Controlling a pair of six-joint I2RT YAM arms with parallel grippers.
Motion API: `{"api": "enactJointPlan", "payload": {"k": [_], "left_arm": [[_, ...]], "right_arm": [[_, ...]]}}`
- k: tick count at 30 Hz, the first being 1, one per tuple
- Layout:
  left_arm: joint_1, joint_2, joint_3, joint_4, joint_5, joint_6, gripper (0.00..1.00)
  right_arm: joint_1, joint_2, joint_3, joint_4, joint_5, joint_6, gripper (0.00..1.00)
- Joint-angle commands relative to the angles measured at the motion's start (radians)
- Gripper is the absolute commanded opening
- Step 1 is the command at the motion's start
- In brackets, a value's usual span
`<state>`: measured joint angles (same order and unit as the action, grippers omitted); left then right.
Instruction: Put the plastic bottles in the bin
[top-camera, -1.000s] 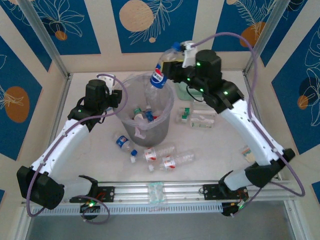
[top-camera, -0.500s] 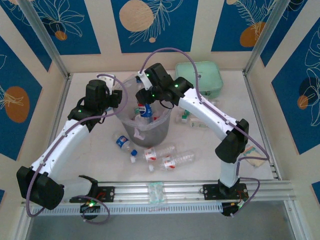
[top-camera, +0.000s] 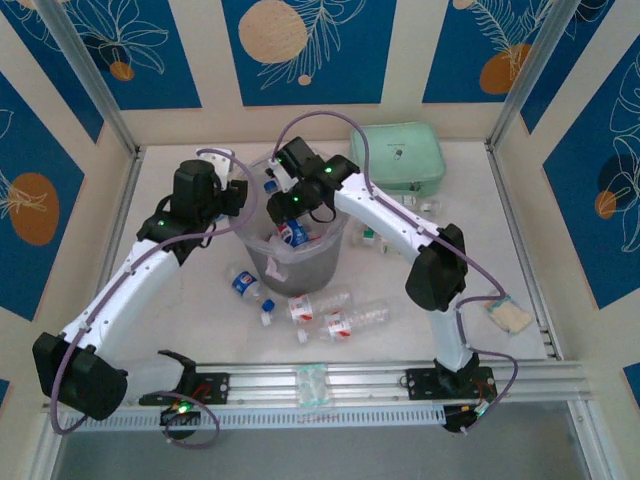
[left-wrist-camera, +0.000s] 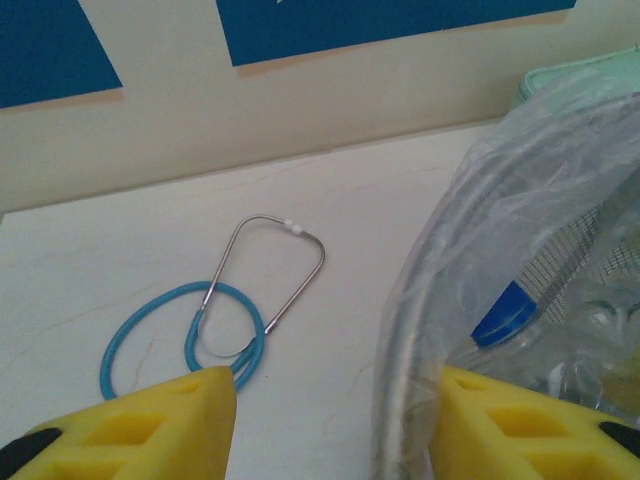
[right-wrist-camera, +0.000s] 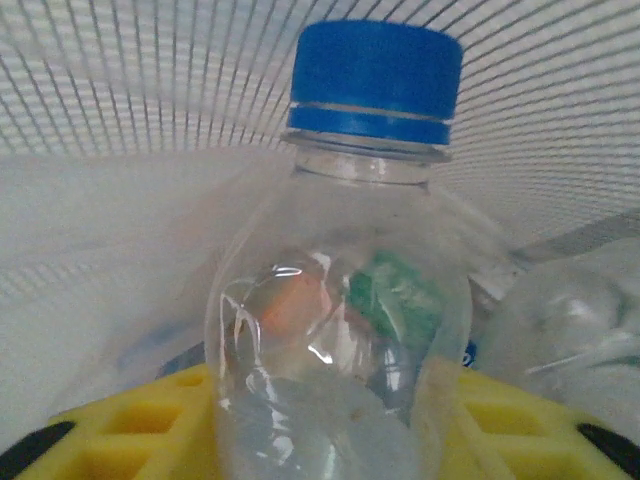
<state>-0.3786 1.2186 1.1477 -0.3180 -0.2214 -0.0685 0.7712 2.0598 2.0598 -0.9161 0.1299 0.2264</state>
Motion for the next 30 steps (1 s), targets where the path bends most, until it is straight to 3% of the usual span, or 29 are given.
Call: {"api": "enactJointPlan", "payload": {"k": [1, 8, 11, 15, 16, 22, 30], "left_arm": [[0.006, -0.011, -0.016, -0.053, -0.035, 0.03, 0.52], [0.006, -0.01, -0.016, -0.054, -0.036, 0.03, 0.52], [0.006, -0.008, -0.016, -0.053, -0.036, 0.032, 0.52], [0.006, -0.01, -0.016, -0.053, -0.036, 0.032, 0.52], [0.005, -0.011, -0.016, -0.054, -0.036, 0.031, 0.52], [0.006, -0.014, -0.016, -0.052, -0.035, 0.03, 0.52], [0.006, -0.01, -0.018, -0.051, -0.024, 0.024, 0.52]], "right_arm": [[-0.013, 0.033, 0.013, -0.184, -0.045, 0.046, 0.53], [-0.012, -0.015, 0.096, -0.21, -0.012, 0.045, 0.69], [-0.013, -0.043, 0.138, -0.239, 0.016, 0.048, 0.85], [-0.025, -0.106, 0.139, -0.225, -0.012, 0.055, 0.89], [-0.028, -0.123, 0.136, -0.22, -0.016, 0.058, 0.99], [-0.074, -0.284, 0.045, -0.114, -0.038, 0.07, 0.99], [-0.282, -0.651, -0.42, 0.185, -0.099, 0.276, 0.99]]}}
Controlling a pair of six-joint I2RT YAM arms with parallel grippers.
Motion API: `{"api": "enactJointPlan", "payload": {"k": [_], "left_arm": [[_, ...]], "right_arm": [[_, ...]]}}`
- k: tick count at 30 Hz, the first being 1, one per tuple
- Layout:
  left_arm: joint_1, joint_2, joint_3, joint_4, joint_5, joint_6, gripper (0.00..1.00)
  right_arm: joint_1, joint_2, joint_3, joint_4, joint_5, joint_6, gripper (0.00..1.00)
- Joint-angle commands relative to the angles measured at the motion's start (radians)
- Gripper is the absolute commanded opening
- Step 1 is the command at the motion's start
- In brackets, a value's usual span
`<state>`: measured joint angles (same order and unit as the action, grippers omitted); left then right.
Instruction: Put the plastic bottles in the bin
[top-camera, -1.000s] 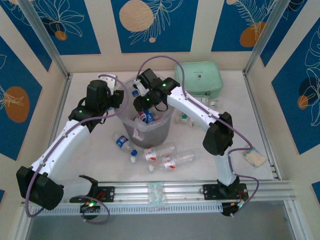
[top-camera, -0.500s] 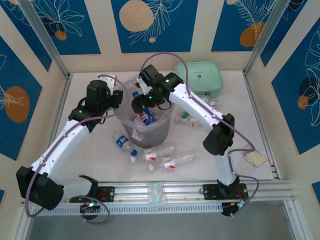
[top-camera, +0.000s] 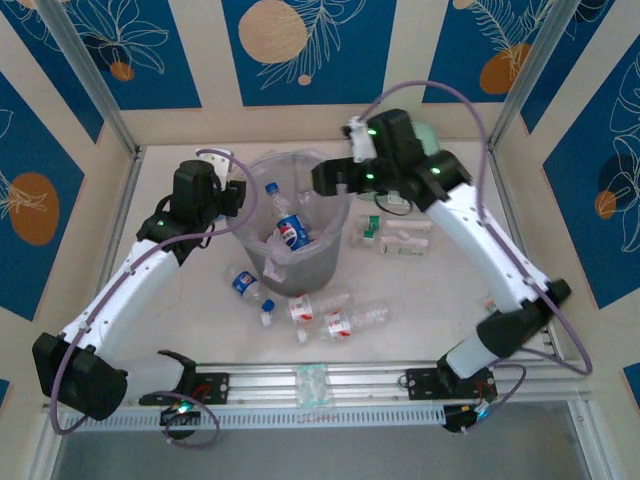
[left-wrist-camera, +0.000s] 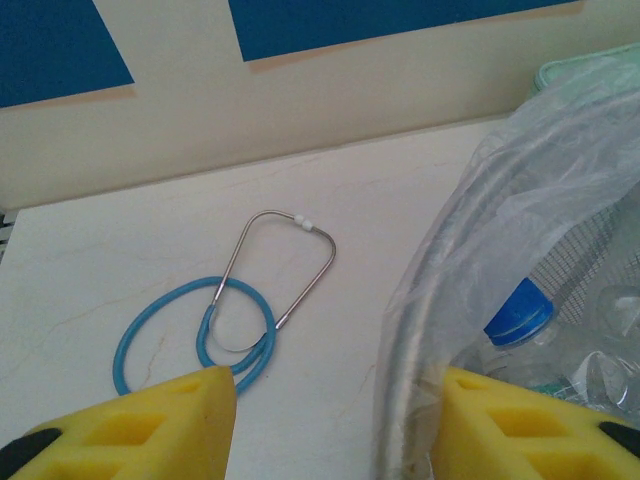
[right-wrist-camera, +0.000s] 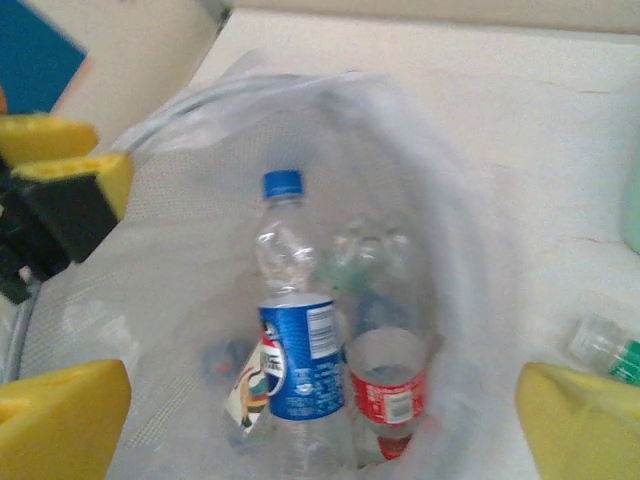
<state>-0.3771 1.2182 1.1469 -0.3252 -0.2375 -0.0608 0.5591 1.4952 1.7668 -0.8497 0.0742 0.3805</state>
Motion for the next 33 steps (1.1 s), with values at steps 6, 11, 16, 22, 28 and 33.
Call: {"api": "enactJointPlan", "payload": {"k": [6, 11, 16, 22, 28, 33], "left_arm": [[0.004, -0.004, -0.017, -0.045, -0.008, 0.015, 0.52], [0.004, -0.004, -0.015, -0.046, -0.018, 0.022, 0.52], [0.004, -0.012, -0.018, -0.041, -0.02, 0.023, 0.52], [0.003, -0.003, -0.016, -0.043, -0.017, 0.017, 0.52], [0.004, -0.016, -0.018, -0.041, -0.037, 0.012, 0.51], [0.004, -0.016, -0.018, -0.041, -0.028, 0.014, 0.52]], "right_arm": [[-0.254, -0.302, -0.402, 0.062, -0.138, 0.302, 0.99], [-0.267, -0.425, -0.576, -0.181, -0.14, 0.491, 0.99], [-0.187, -0.593, -0.89, -0.181, -0.166, 0.721, 0.99], [0.011, -0.743, -1.161, -0.013, -0.157, 1.078, 0.95], [0.181, -0.71, -1.291, 0.205, -0.061, 1.236, 0.94], [0.137, -0.606, -1.301, 0.331, -0.084, 1.185, 0.97]]}}
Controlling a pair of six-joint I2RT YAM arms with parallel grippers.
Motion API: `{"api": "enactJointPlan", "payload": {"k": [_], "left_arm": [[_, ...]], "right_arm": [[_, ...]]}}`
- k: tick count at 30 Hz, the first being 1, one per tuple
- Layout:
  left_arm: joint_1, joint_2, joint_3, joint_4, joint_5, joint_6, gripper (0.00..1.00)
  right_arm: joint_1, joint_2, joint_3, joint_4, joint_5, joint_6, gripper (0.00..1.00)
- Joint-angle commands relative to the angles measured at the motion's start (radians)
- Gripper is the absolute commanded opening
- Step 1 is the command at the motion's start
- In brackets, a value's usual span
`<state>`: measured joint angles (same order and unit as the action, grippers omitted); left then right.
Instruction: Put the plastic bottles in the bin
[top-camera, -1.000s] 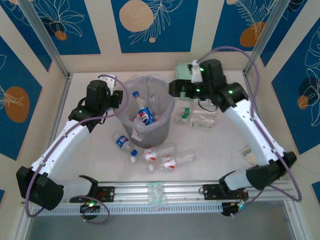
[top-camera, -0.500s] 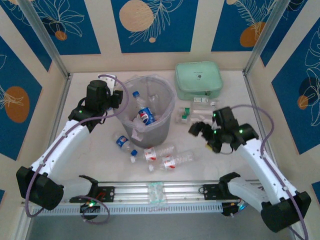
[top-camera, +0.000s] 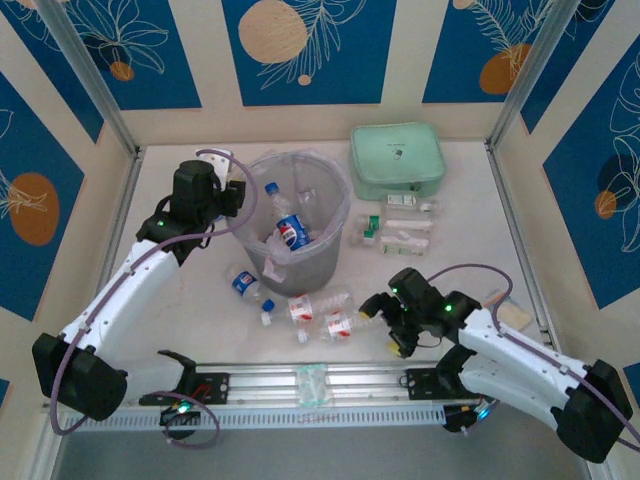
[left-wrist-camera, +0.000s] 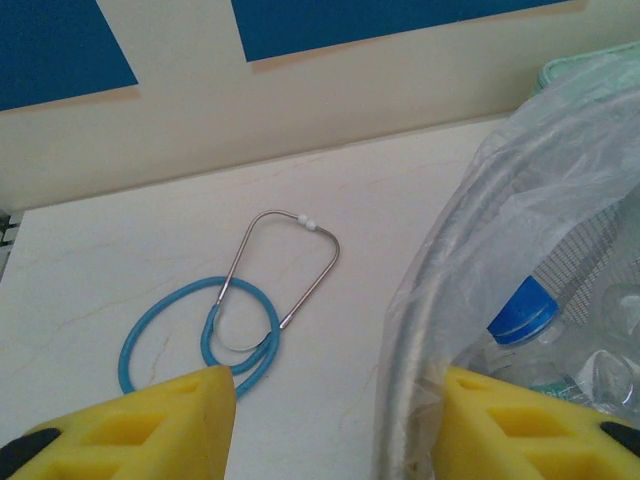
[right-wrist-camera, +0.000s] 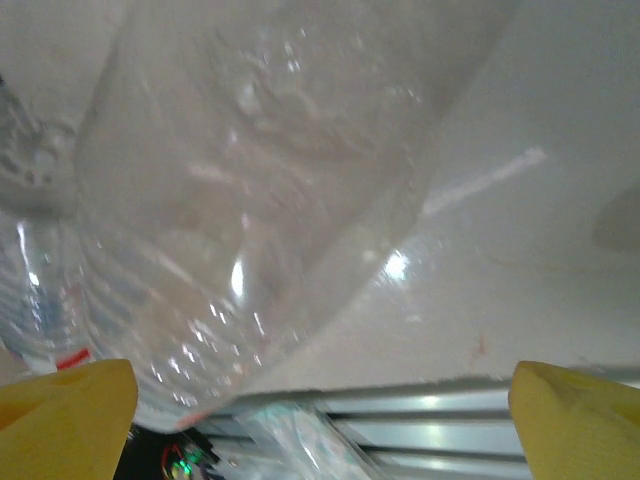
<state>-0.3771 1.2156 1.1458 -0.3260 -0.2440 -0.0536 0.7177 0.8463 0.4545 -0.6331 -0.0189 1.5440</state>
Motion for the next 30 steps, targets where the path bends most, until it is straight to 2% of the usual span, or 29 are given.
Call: {"api": "enactJointPlan", "payload": {"k": [1, 4, 7, 17, 25, 30], "left_arm": [[0.003, -0.012, -0.018, -0.039, -0.02, 0.009, 0.52], [0.004, -0.011, -0.017, -0.039, -0.021, 0.013, 0.52], [0.004, -0.008, -0.019, -0.039, -0.026, 0.015, 0.52], [0.004, 0.012, -0.018, -0.041, -0.03, 0.023, 0.52], [0.004, 0.018, -0.021, -0.041, -0.04, 0.028, 0.52], [0.004, 0.019, -0.021, -0.039, -0.044, 0.025, 0.52]], "right_arm": [[-0.03, 0.061, 0.023, 0.115, 0.003, 0.004, 0.97], [-0.058, 0.1, 0.02, 0.162, -0.015, -0.017, 0.97], [-0.076, 0.121, 0.001, 0.216, -0.013, -0.008, 0.93], [-0.127, 0.133, -0.014, 0.199, 0.0, -0.025, 0.76], [-0.139, 0.266, -0.007, 0.279, -0.049, -0.057, 0.84], [-0.139, 0.31, 0.039, 0.251, -0.052, -0.1, 0.73]]}}
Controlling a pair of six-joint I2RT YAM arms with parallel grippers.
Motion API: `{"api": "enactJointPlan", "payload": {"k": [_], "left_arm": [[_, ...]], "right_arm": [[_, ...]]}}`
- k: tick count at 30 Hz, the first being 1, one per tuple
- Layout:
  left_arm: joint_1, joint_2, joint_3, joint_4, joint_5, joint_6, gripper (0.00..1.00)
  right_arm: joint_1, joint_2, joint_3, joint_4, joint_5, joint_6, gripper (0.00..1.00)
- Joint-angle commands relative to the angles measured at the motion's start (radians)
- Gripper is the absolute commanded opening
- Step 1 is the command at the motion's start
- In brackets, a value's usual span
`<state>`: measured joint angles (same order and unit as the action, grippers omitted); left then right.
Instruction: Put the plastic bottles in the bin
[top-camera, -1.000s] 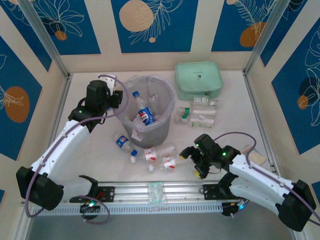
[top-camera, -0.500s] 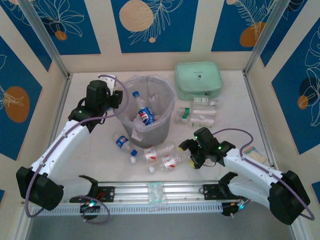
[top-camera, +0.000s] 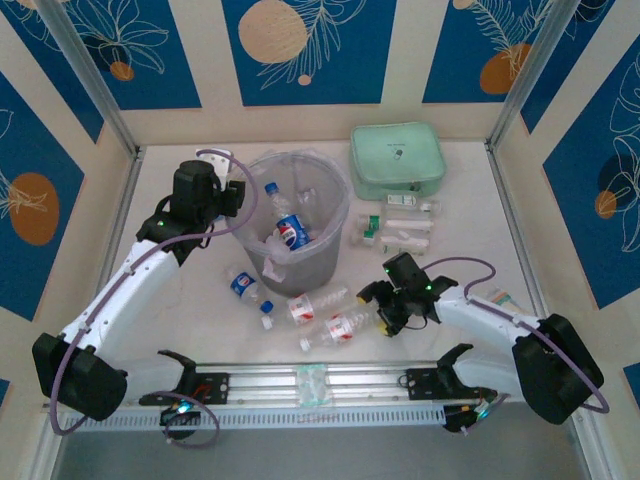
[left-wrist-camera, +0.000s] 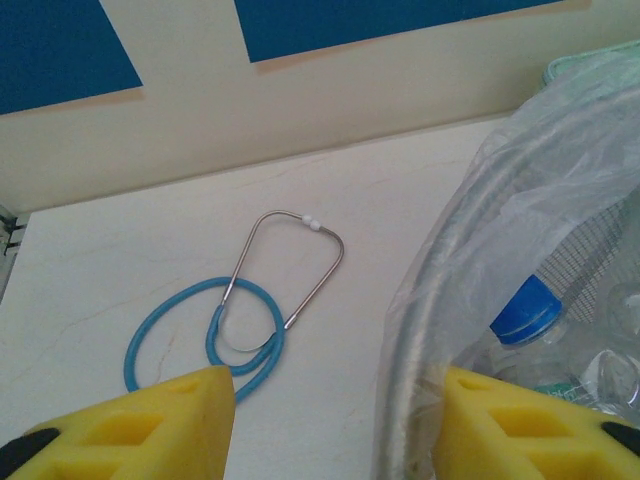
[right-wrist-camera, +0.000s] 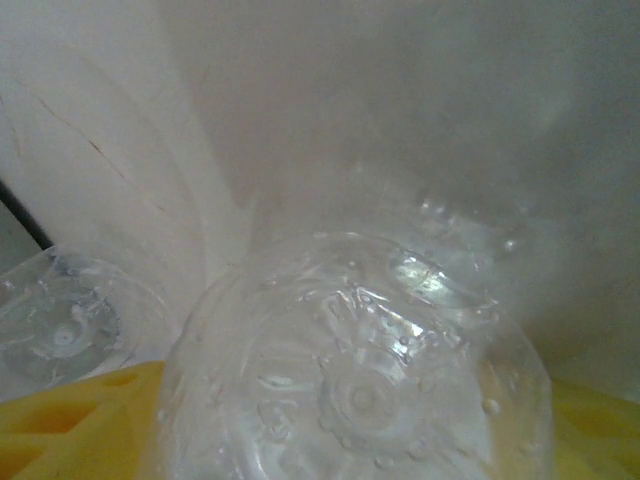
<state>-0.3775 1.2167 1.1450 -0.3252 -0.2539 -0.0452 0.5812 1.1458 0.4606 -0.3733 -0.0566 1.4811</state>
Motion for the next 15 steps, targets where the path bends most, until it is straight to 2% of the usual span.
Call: {"api": "enactJointPlan", "payload": {"k": [1, 9, 12, 15], "left_arm": [[0.005, 0.018, -0.019, -0.04, -0.032, 0.016, 0.52], [0.004, 0.017, -0.02, -0.041, -0.036, 0.019, 0.52], [0.004, 0.019, -0.017, -0.043, -0.023, 0.015, 0.52], [0.005, 0.02, -0.016, -0.044, -0.022, 0.011, 0.52]], "right_arm": [[-0.005, 0.002, 0.043, -0.032, -0.009, -0.047, 0.71], [-0.083, -0.156, 0.058, -0.2, 0.033, -0.117, 0.63], [-0.15, -0.236, 0.088, -0.285, 0.09, -0.211, 0.55], [-0.254, -0.283, 0.138, -0.332, 0.095, -0.348, 0.53]]}}
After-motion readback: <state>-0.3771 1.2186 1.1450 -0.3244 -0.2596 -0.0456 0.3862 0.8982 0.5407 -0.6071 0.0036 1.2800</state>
